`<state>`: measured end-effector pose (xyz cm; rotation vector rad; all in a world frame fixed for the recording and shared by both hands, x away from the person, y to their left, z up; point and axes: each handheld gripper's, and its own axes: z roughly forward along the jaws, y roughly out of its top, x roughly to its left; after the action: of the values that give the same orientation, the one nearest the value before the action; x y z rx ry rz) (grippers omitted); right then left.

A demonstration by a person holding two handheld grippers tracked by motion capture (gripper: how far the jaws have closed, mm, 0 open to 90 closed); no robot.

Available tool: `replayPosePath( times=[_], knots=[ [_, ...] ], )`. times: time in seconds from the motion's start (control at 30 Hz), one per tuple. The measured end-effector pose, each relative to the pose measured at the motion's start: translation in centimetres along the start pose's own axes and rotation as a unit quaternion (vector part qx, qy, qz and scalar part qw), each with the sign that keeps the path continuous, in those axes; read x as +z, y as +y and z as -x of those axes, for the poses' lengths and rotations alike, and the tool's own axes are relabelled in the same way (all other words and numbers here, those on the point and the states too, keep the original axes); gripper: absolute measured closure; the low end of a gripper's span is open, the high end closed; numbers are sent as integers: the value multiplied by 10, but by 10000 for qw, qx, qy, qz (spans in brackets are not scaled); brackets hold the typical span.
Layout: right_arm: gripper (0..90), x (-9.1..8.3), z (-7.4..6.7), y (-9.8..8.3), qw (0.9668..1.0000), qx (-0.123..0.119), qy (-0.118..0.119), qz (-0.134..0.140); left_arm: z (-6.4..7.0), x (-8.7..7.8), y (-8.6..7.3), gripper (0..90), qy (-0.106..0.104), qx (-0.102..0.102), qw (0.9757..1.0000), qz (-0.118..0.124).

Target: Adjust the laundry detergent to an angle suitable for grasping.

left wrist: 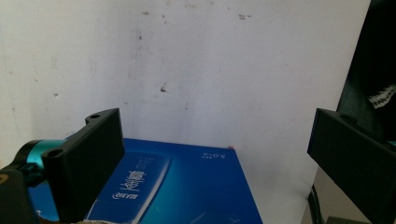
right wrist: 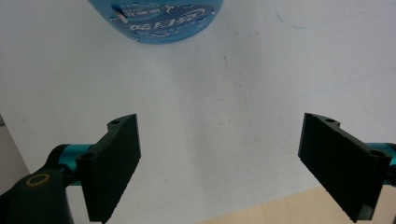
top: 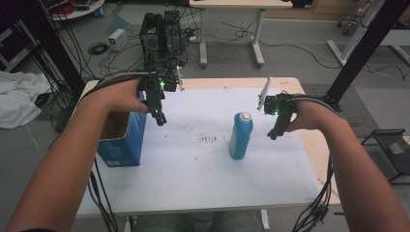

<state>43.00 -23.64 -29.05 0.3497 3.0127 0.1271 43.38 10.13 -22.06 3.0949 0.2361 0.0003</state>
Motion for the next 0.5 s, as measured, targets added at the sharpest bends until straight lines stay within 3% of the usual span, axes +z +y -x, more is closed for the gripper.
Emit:
replayPosePath(
  times=[0.1, 0.13, 0.2, 0.27, 0.3, 0.5],
  knots=[
    [120, 0, 2, -2, 9999, -70, -68, 21, 0, 1, 1, 37, 3, 13, 10000, -20],
    [120, -1, 0, -2, 9999, 81, -60, -3, 0, 2, 2, 37, -8, 23, 10000, -21],
    [120, -1, 3, -4, 10000, -39, -59, 25, 1, 2, 2, 37, -20, 32, 10000, -19],
    [120, -2, 1, -6, 9999, 103, 49, -56, 1, 2, 2, 37, -2, 11, 10000, -51],
    [121, -2, 3, -5, 10000, -58, 27, 14, 2, 2, 2, 37, 25, 6, 10000, -46],
    [120, -2, 4, -3, 9999, -164, 27, 25, 5, 3, -3, 37, 10, -35, 10000, -16]
  ],
)
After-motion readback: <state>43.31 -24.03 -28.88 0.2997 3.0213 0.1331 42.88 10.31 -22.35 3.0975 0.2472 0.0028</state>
